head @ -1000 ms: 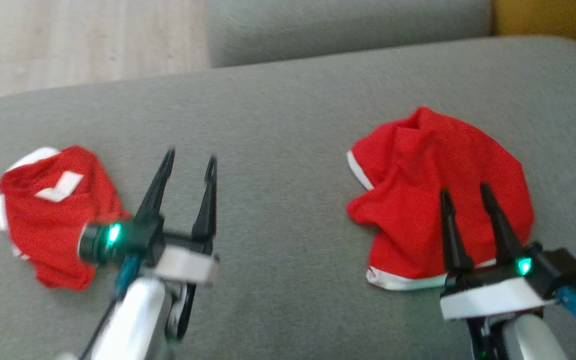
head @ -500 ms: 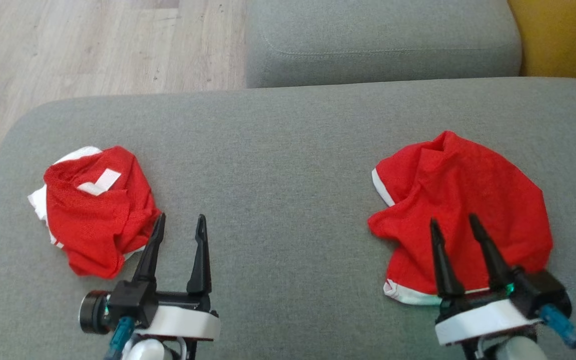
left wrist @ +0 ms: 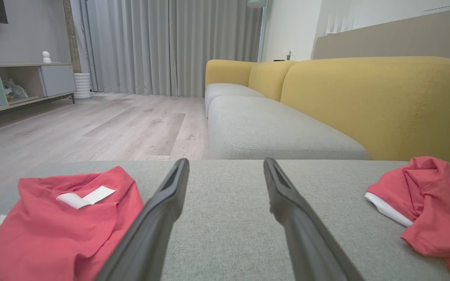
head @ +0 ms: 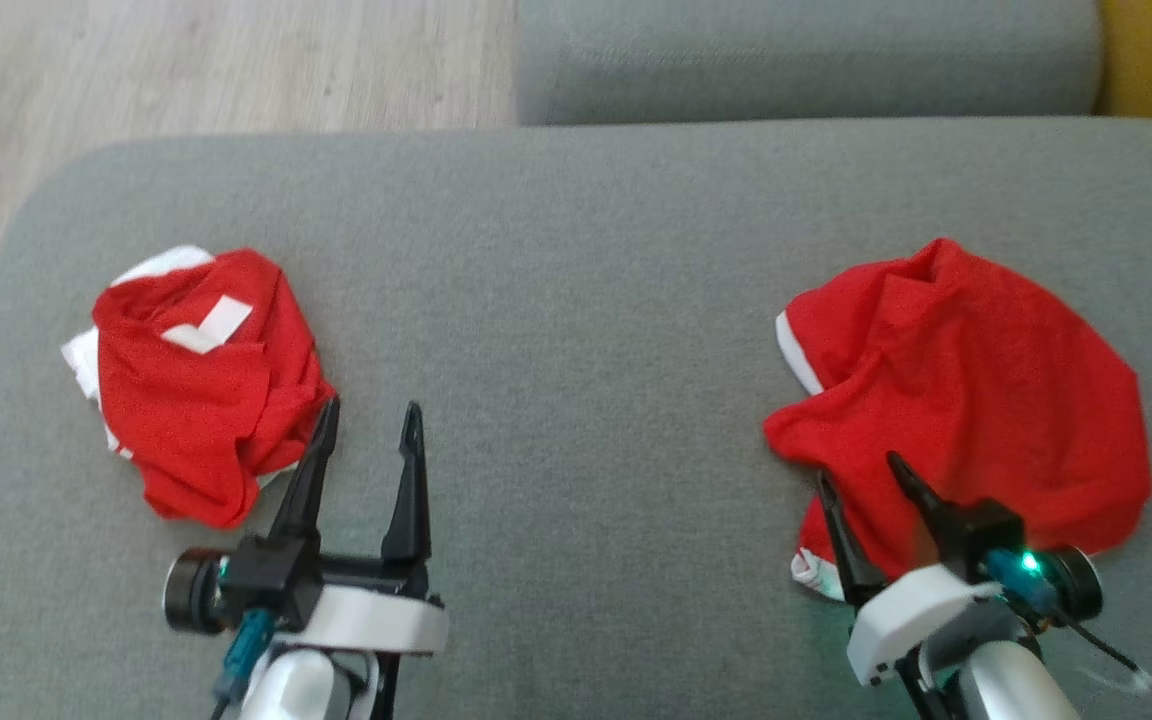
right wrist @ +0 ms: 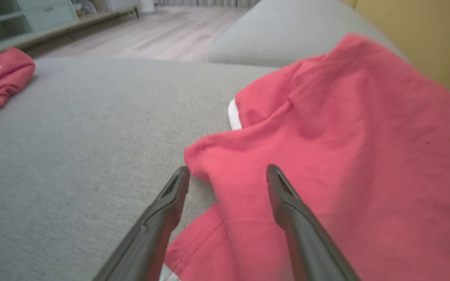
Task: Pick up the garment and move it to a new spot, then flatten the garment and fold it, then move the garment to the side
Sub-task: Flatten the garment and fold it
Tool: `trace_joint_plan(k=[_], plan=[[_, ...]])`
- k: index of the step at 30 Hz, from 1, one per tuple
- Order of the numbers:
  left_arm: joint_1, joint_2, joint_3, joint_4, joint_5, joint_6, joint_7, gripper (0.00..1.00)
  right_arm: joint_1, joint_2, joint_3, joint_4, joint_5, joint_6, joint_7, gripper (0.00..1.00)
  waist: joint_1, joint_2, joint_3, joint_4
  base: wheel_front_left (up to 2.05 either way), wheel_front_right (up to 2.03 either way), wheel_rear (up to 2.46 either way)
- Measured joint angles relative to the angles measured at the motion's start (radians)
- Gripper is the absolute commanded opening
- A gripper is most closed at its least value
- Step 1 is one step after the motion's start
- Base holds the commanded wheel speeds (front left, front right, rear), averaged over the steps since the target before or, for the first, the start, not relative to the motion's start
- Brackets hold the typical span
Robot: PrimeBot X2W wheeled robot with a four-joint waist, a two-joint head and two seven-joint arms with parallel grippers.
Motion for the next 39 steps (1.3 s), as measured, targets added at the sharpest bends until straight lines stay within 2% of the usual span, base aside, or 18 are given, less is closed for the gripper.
trace_joint_plan(k=[7, 18, 19, 20, 28, 36, 38, 39], plan=[[-0.048, -0.013, -0.009, 0.001, 0.010, -0.005, 0.000, 1.00, -0.074, 0.000, 0.000, 0.143, -0.077, 0.000, 0.051, 1.00, 0.0001, 0.0000, 0.060, 0.029, 0.00, 0.00, 0.00], [-0.077, -0.016, -0.017, 0.001, 0.010, -0.008, 0.000, 1.00, -0.164, 0.000, -0.036, 0.239, -0.080, 0.000, 0.037, 1.00, 0.0000, 0.0000, 0.095, 0.054, 0.00, 0.00, 0.00], [-0.080, -0.017, -0.018, 0.001, 0.010, -0.008, 0.000, 1.00, -0.171, 0.000, -0.035, 0.249, -0.075, 0.000, 0.036, 0.79, 0.0000, 0.0000, 0.094, 0.054, 0.00, 0.00, 0.00], [-0.080, -0.017, -0.020, 0.002, 0.010, -0.008, 0.000, 1.00, -0.178, 0.000, -0.033, 0.266, -0.067, 0.000, 0.035, 0.00, -0.0001, 0.0000, 0.089, 0.052, 0.00, 0.00, 0.00], [-0.077, -0.018, -0.027, 0.014, 0.010, -0.008, 0.000, 1.00, -0.191, -0.005, 0.011, 0.322, 0.001, 0.000, 0.007, 0.00, 0.0000, 0.0000, 0.040, 0.046, 0.00, 0.00, 0.00], [-0.037, -0.018, -0.027, 0.021, 0.010, -0.008, 0.000, 1.00, -0.224, -0.005, 0.141, 0.273, 0.092, 0.000, -0.014, 0.00, -0.0002, 0.0000, -0.030, 0.056, 0.00, 0.00, 0.00], [-0.024, -0.018, -0.025, 0.020, 0.009, -0.008, 0.000, 1.00, -0.265, -0.005, 0.190, 0.244, 0.129, 0.000, -0.013, 0.00, -0.0001, 0.0000, -0.045, 0.061, 0.00, 0.00, 0.00], [-0.016, -0.018, -0.022, 0.020, 0.008, -0.008, 0.000, 1.00, -0.318, -0.006, 0.249, 0.215, 0.162, 0.000, -0.013, 0.00, -0.0002, 0.0000, -0.057, 0.067, 0.00, 0.00, 0.00]])
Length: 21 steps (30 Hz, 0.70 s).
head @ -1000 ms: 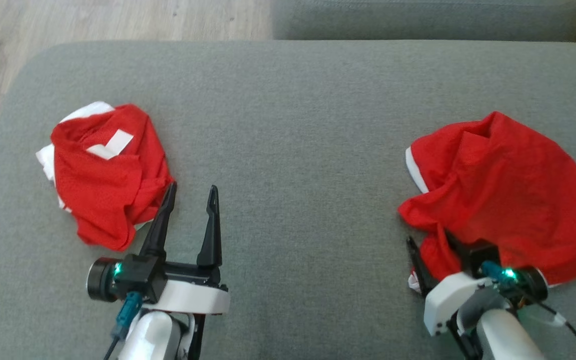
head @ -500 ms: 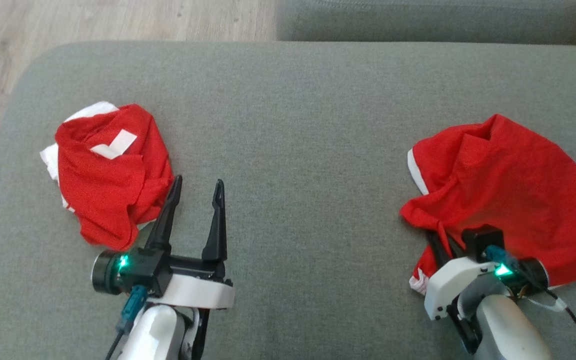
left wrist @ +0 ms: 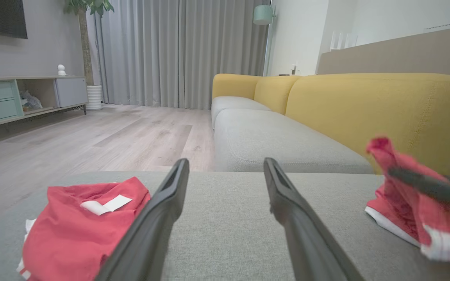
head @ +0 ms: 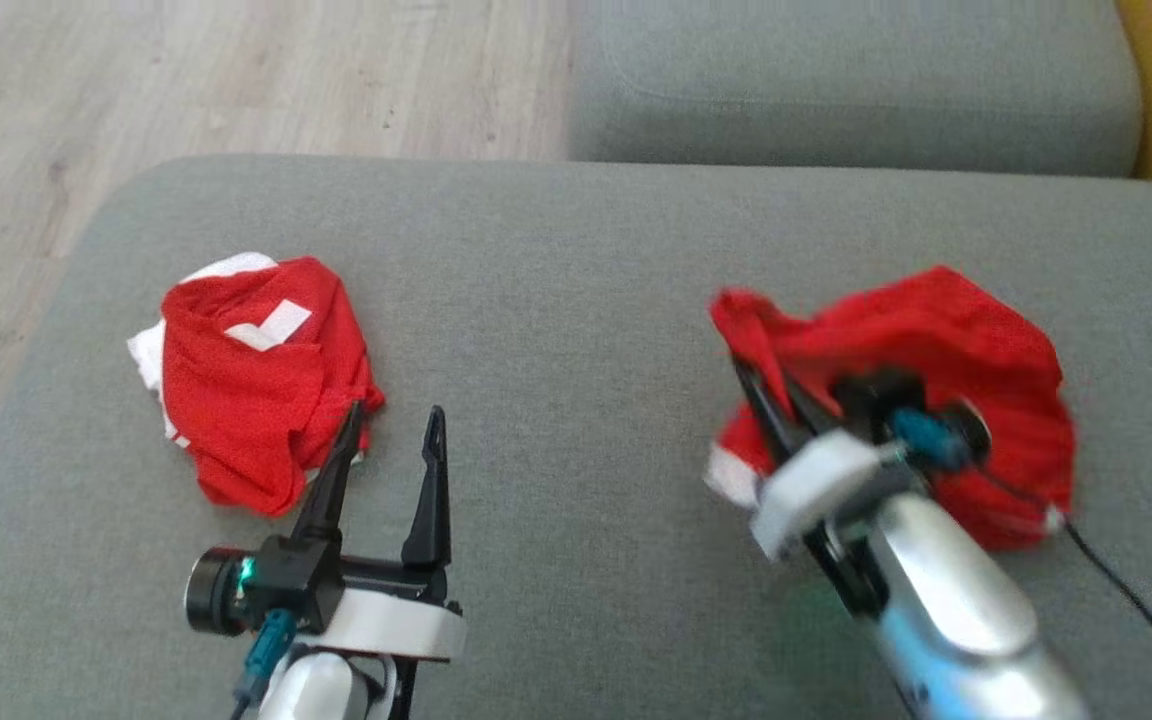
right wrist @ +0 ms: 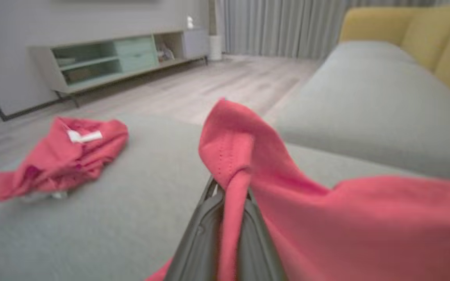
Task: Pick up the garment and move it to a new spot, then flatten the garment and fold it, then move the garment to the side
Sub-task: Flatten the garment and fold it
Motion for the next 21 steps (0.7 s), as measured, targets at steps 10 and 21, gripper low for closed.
trace_joint_plan(k=[10, 21], plan=[[0.021, 0.000, 0.020, -0.007, -0.003, 0.002, 0.000, 1.00, -0.350, -0.004, 0.063, -0.124, 0.238, 0.000, -0.070, 0.00, 0.0000, 0.0000, -0.039, 0.017, 0.00, 0.00, 0.00], [0.050, 0.000, 0.035, -0.025, 0.001, 0.009, 0.000, 1.00, -0.209, -0.016, -0.225, -0.086, 0.303, 0.000, -0.032, 0.00, 0.0000, 0.0000, -0.025, -0.046, 0.00, 0.00, 0.00]])
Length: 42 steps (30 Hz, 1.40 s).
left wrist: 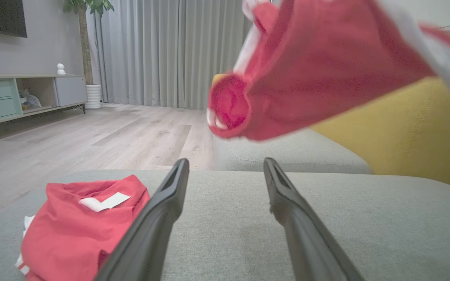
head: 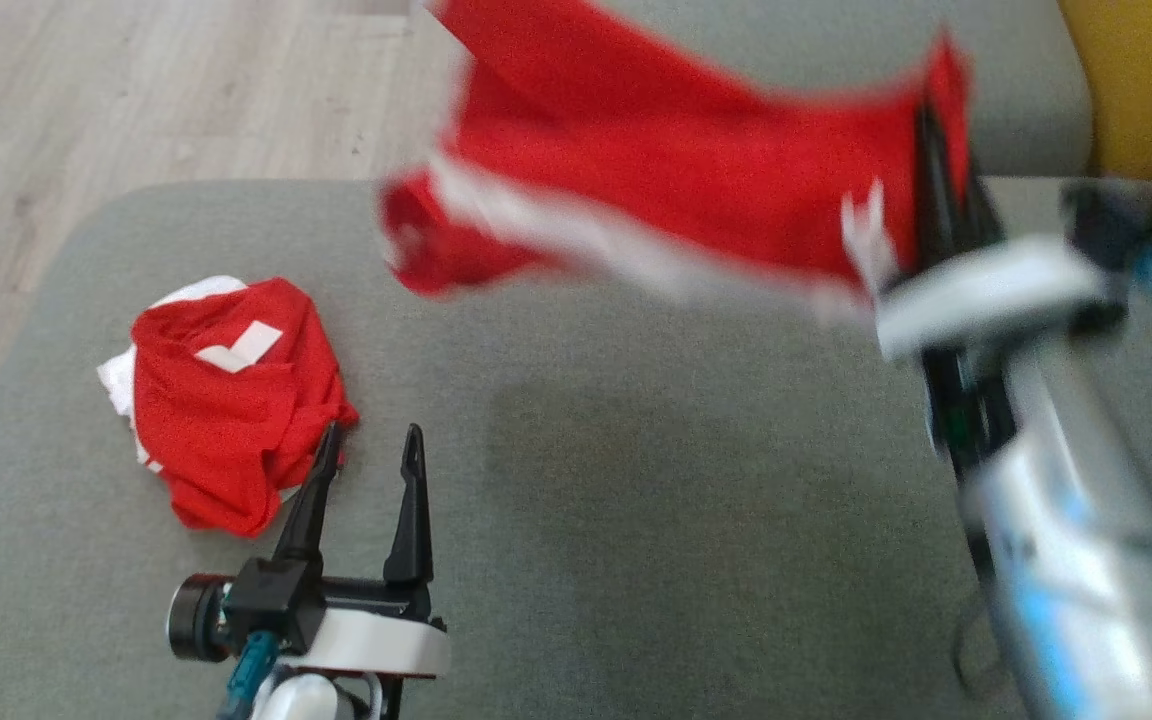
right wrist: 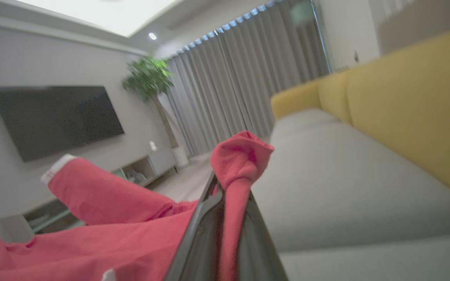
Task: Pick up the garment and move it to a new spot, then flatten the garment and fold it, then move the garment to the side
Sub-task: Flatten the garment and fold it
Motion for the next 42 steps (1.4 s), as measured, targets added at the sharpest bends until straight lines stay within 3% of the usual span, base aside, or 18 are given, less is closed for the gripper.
trace_joint_plan(k=[4, 5, 6, 9, 15, 23, 30, 36, 42], plan=[[-0.006, 0.000, 0.000, -0.005, 0.000, 0.000, 0.000, 1.00, 0.202, -0.030, -0.079, 0.083, -0.027, 0.000, 0.052, 0.00, 0.0001, 0.0000, 0.027, -0.025, 0.00, 0.00, 0.00], [-0.010, 0.000, -0.002, -0.007, 0.000, -0.001, 0.000, 1.00, 0.233, -0.041, -0.100, 0.114, -0.052, 0.000, 0.062, 0.19, 0.0001, 0.0000, 0.034, -0.032, 0.00, 0.00, 0.00], [-0.015, 0.000, -0.004, -0.007, 0.001, -0.001, 0.000, 1.00, 0.255, -0.051, -0.126, 0.146, -0.086, 0.000, 0.069, 1.00, 0.0001, 0.0000, 0.042, -0.039, 0.00, 0.00, 0.00], [-0.037, 0.000, -0.012, -0.007, 0.007, -0.005, 0.000, 1.00, 0.265, -0.065, -0.222, 0.211, -0.190, 0.000, 0.063, 1.00, 0.0001, 0.0000, 0.058, -0.059, 0.00, 0.00, 0.00], [-0.049, 0.000, -0.011, -0.006, 0.008, -0.005, 0.000, 1.00, 0.201, -0.034, -0.317, 0.193, -0.297, 0.000, 0.004, 1.00, 0.0001, 0.0000, 0.072, -0.093, 0.00, 0.00, 0.00], [-0.049, 0.000, -0.011, -0.004, 0.006, -0.003, 0.000, 1.00, 0.220, -0.004, -0.266, -0.027, -0.386, 0.000, -0.062, 1.00, 0.0001, 0.0000, 0.061, -0.131, 0.00, 0.00, 0.00], [-0.045, 0.000, -0.013, -0.009, -0.006, 0.000, 0.000, 1.00, 0.431, 0.013, -0.201, -0.244, -0.404, 0.000, -0.079, 1.00, 0.0000, 0.0000, 0.040, -0.149, 0.00, 0.00, 0.00], [-0.042, 0.000, -0.021, -0.012, -0.021, -0.001, 0.000, 1.00, 0.612, 0.021, -0.157, -0.281, -0.377, 0.000, -0.079, 1.00, 0.0000, 0.0000, 0.037, -0.157, 0.00, 0.00, 0.00], [-0.042, 0.000, -0.045, -0.012, -0.022, -0.009, 0.000, 1.00, 0.641, 0.022, -0.146, -0.314, -0.371, 0.000, -0.079, 1.00, 0.0000, 0.0000, 0.042, -0.171, 0.00, 0.00, 0.00]])
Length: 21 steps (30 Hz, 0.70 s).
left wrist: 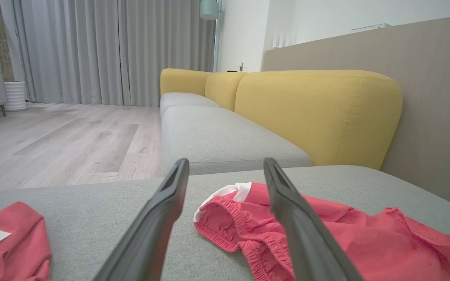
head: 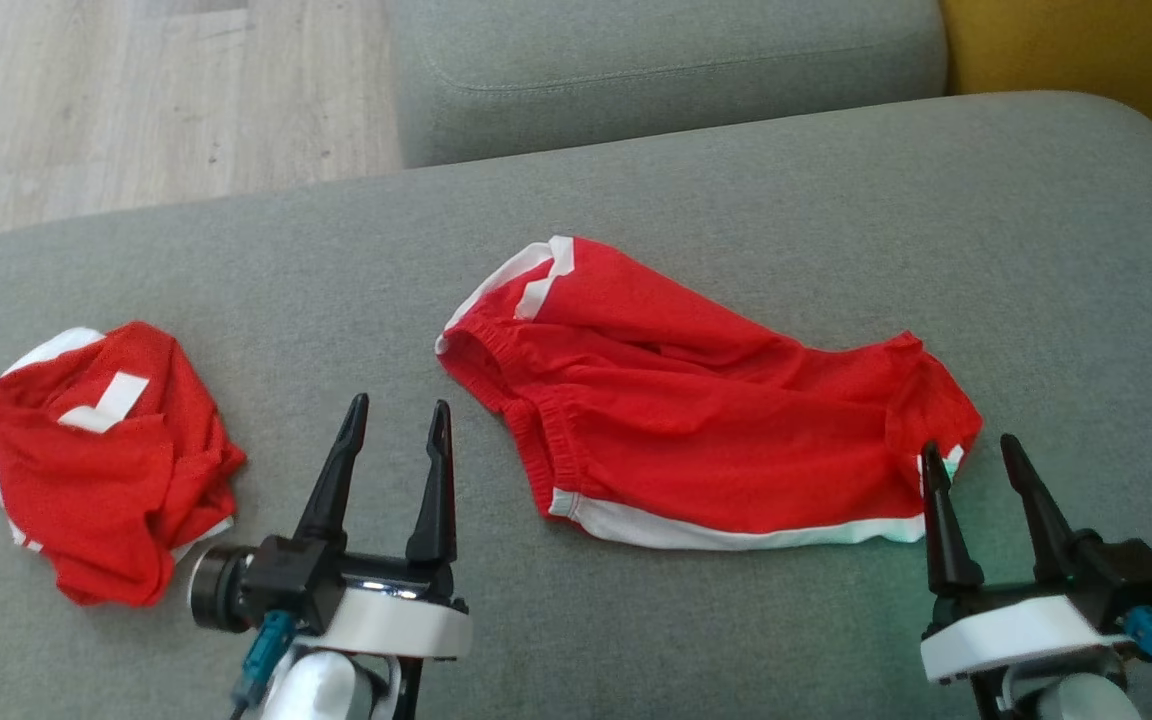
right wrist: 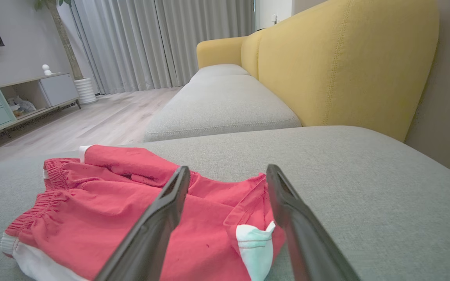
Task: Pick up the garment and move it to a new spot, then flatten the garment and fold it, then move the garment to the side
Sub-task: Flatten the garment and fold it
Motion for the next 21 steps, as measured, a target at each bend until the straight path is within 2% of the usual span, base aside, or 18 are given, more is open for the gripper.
trace_joint_plan(k=[5, 9, 12, 18, 21], plan=[[-0.001, 0.000, -0.015, 0.016, -0.002, -0.020, 0.000, 1.00, -0.008, 0.000, -0.005, -0.018, 0.000, 0.000, 0.000, 1.00, 0.0000, 0.0000, 0.004, -0.015, 0.00, 0.00, 0.00], [-0.006, 0.000, -0.105, 0.092, -0.006, -0.092, 0.006, 1.00, -0.019, 0.000, -0.016, -0.022, 0.000, 0.000, 0.000, 1.00, 0.0000, 0.0000, 0.013, -0.026, 0.00, 0.00, 0.00], [-0.026, 0.001, -0.174, 0.145, -0.005, -0.136, 0.065, 1.00, -0.019, 0.000, -0.014, -0.022, 0.000, 0.000, 0.000, 1.00, 0.0000, 0.0000, 0.020, -0.036, 0.00, 0.00, 0.00], [-0.086, 0.004, -0.239, 0.213, -0.006, -0.158, 0.147, 1.00, -0.027, 0.000, -0.007, -0.022, 0.000, 0.000, -0.002, 1.00, 0.0000, 0.0000, 0.041, -0.058, 0.00, 0.00, 0.00], [-0.107, 0.012, -0.246, 0.253, -0.001, -0.146, 0.179, 1.00, -0.042, 0.000, -0.006, -0.023, 0.002, 0.000, -0.002, 1.00, 0.0001, 0.0000, 0.050, -0.073, 0.00, 0.00, 0.00]])
